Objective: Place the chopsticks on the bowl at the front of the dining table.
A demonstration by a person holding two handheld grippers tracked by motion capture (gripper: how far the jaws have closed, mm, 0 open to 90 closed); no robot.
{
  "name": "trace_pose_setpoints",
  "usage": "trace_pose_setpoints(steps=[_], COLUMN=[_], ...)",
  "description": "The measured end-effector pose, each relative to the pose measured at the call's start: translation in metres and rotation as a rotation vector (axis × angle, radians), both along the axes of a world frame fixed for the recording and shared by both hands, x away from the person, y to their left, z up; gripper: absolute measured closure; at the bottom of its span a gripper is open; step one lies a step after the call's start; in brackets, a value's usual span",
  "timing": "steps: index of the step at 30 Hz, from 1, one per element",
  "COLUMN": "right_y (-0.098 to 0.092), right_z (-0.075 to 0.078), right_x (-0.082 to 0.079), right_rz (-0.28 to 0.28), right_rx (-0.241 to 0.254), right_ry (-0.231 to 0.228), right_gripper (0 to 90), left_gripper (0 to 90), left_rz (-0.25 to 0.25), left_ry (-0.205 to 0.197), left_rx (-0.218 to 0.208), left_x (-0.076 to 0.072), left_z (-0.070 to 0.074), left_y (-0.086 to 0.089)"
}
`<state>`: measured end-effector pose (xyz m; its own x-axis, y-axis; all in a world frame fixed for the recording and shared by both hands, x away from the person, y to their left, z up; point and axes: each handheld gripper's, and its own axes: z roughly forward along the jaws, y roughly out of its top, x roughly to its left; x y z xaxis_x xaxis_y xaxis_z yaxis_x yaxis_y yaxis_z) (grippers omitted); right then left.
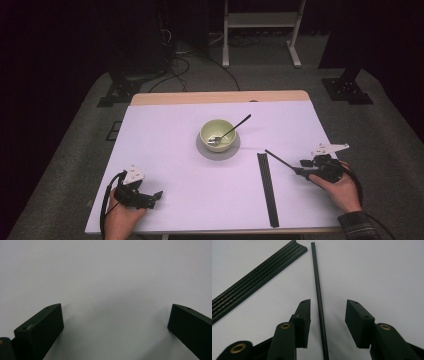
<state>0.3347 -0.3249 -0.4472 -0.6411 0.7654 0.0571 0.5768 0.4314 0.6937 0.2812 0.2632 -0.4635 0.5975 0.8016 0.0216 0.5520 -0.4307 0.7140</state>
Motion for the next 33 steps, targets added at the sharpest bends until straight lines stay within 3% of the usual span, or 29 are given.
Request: trace_pose_setpoints(steps=[16, 33], right_y=[0.002, 0.008], right_z=[-0.002, -0.004], right_x=[0.008, 0.013], right_rz=[0.023, 0.045], right_rx=[0.029, 0.007], right_ry=[0.024, 0.031], right_gripper=[68.9, 76.7], left_gripper=[0.0, 0.0], left_rz=[0.001, 0.000], left_ry=[-0.001, -0.001], left_rx=[0.000, 0.000], left_x=[0.000, 0.000], left_z=[0.000, 0.000], left_y=[0.000, 0.000])
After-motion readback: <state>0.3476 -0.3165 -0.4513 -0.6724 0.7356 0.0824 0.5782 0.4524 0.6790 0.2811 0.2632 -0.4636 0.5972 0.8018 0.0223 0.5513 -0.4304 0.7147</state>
